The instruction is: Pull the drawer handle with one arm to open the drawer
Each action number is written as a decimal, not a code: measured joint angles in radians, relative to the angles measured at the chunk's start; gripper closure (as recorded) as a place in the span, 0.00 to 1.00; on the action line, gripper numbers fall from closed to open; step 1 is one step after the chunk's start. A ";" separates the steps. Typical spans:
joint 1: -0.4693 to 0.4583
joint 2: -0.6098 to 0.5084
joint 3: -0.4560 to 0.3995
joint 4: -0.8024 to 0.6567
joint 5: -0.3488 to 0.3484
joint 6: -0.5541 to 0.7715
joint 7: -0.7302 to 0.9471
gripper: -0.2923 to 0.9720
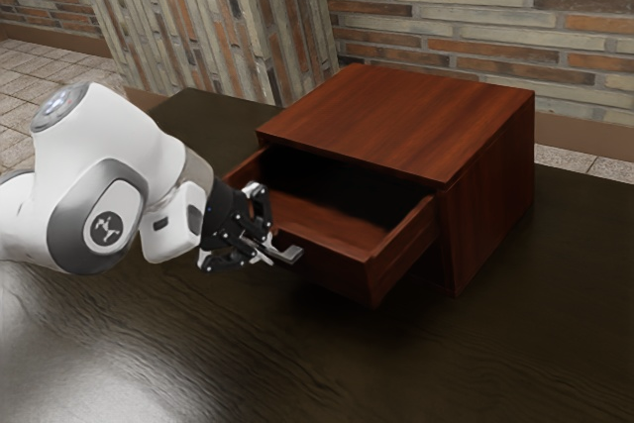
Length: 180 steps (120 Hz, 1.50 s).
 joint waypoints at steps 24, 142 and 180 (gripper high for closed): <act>-0.001 -0.041 -0.003 -0.045 -0.001 0.000 0.002 0.85; 0.036 -0.128 -0.011 0.161 0.003 -0.345 -0.020 0.61; 0.060 0.253 -0.002 0.811 0.150 -0.859 -0.140 0.33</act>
